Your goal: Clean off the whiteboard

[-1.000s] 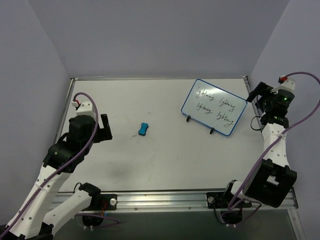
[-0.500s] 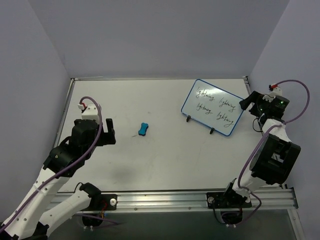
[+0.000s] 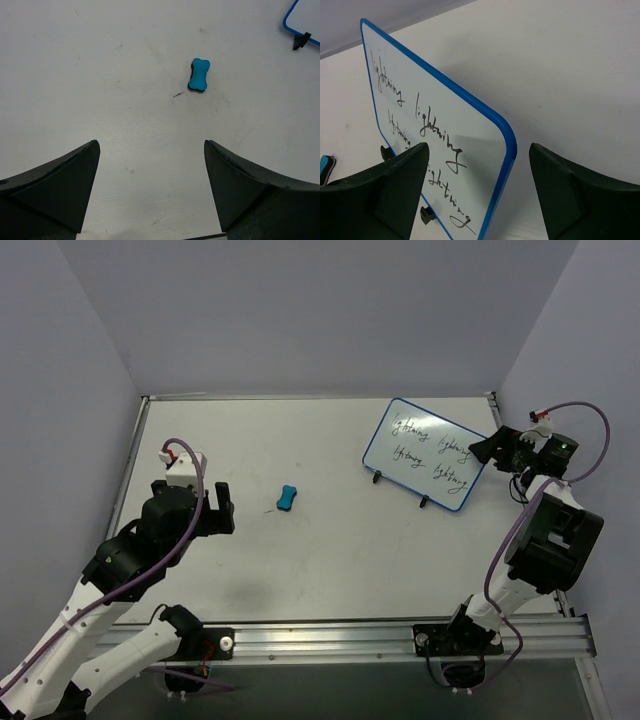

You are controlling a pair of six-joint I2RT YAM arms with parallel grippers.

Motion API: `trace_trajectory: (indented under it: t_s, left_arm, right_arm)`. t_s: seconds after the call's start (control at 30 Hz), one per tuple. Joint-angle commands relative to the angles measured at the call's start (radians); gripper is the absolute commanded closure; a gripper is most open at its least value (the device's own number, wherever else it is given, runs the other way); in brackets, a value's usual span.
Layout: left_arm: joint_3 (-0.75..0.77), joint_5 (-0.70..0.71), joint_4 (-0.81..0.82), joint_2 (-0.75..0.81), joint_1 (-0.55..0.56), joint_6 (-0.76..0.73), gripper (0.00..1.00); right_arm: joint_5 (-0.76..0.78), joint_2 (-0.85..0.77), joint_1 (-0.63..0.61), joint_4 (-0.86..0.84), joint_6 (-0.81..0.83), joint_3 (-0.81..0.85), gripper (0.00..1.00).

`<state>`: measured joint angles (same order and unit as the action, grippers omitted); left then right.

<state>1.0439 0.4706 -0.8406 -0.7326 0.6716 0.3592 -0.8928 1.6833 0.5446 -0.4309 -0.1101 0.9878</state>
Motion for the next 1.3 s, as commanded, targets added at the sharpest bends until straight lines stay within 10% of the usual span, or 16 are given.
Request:
trace_trajectory:
  t_s: [0.0, 0.63, 0.97, 1.27]
  left_arm:
    - [0.01, 0.025, 0.028, 0.013, 0.019, -0.005, 0.06]
    - [0.01, 0.034, 0.02, 0.016, 0.045, -0.002, 0.06]
    - [0.01, 0.039, 0.017, 0.015, 0.052, 0.0, 0.06]
    - [0.01, 0.034, 0.017, 0.009, 0.054, -0.002, 0.06]
  right_arm:
    - [-0.115, 0.018, 0.002, -0.055, -0.002, 0.058, 0.23]
    - [-0.262, 0.133, -0.014, -0.227, -0.134, 0.115, 0.6]
    - [-0.296, 0.17, -0.012, -0.249, -0.125, 0.1, 0.56]
    - [-0.336, 0.174, -0.008, -0.481, -0.269, 0.065, 0.76]
